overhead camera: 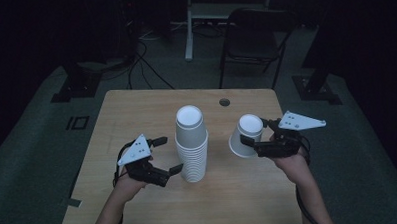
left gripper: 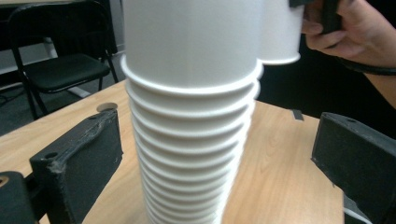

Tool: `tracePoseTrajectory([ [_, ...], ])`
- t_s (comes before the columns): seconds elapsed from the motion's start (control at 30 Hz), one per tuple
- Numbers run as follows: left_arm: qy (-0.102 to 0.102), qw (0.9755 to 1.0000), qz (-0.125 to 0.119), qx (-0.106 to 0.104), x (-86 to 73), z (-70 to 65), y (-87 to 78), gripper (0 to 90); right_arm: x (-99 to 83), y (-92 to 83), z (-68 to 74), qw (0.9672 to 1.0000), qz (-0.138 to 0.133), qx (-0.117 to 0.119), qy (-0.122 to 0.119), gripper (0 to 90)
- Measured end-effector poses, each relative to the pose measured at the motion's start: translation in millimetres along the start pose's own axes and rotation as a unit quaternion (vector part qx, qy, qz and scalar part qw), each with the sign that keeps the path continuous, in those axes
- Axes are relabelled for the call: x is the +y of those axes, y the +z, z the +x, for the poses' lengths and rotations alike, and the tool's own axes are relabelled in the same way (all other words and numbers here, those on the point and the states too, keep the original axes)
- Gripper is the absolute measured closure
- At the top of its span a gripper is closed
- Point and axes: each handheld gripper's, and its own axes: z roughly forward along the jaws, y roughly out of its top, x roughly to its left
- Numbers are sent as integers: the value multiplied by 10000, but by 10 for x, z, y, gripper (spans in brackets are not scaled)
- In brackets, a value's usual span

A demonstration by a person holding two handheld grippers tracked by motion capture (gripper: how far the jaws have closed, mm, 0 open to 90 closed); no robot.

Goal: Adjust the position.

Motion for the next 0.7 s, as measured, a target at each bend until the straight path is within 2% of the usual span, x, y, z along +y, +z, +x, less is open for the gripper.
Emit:
tracePoseTrajectory([
  [0.07,62,10000,41,-20,-52,-88,-52,22,-39,-62,1,9999,15,-99,-33,213],
  [0.2,13,9999,59,-131,-122,-177,-79,23,-77,-131,12,9998,29,-167,-50,213],
  [0.3,127,9996,194,-185,-178,-295,-52,24,-118,-184,30,9998,47,-194,-63,213],
  [0.33,116,9993,201,-277,-189,-323,-36,24,-130,-197,36,9998,56,-182,-54,213],
  [0.53,130,9982,351,-468,-213,-443,122,30,-186,-253,72,9999,53,-160,-20,213],
  [0.57,151,9976,358,-573,-210,-475,162,30,-191,-259,75,9999,61,-140,-17,213],
  [0.6,151,9976,358,-573,-210,-475,162,30,-191,-259,75,9999,61,-140,-17,213],
  [0.7,160,9963,354,-769,-188,-554,288,30,-210,-303,86,9999,-18,-109,31,213],
])
